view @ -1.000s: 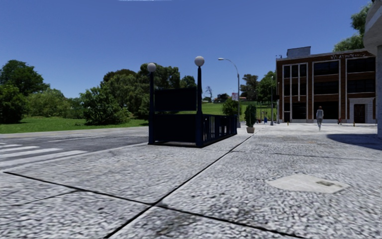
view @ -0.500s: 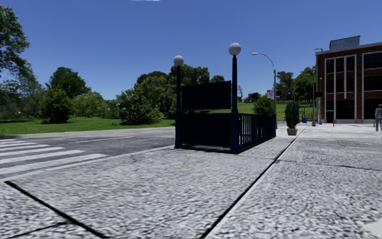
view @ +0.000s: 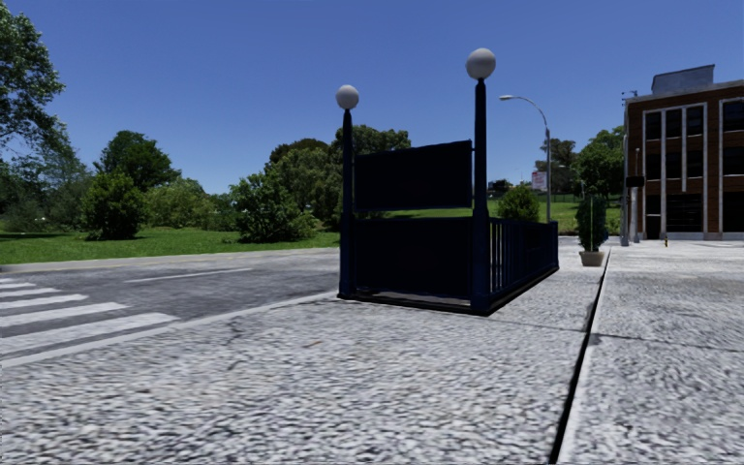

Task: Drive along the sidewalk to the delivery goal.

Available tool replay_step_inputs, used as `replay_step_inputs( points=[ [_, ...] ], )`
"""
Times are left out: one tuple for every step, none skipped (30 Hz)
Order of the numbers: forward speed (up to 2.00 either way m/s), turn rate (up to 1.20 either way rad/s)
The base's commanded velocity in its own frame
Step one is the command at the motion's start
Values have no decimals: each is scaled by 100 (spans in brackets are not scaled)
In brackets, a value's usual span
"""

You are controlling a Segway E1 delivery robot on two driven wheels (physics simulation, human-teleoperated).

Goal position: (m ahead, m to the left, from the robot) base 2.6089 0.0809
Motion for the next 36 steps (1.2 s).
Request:
replay_step_inputs(
  points=[
    [163,0],
    [163,0],
    [163,0],
    [163,0],
    [163,0],
    [163,0],
    [163,0],
    [163,0],
    [163,0],
    [163,0],
    [163,0],
    [163,0],
    [163,0],
    [163,0],
    [163,0],
    [163,0],
    [163,0],
    [163,0],
    [163,0],
    [163,0],
    [163,0],
    [163,0],
    [163,0],
    [163,0],
    [163,0],
    [163,0],
    [163,0],
    [163,0],
    [163,0],
    [163,0],
    [163,0],
    [163,0],
    [163,0],
    [163,0],
    [163,0],
    [163,0]
  ],
)
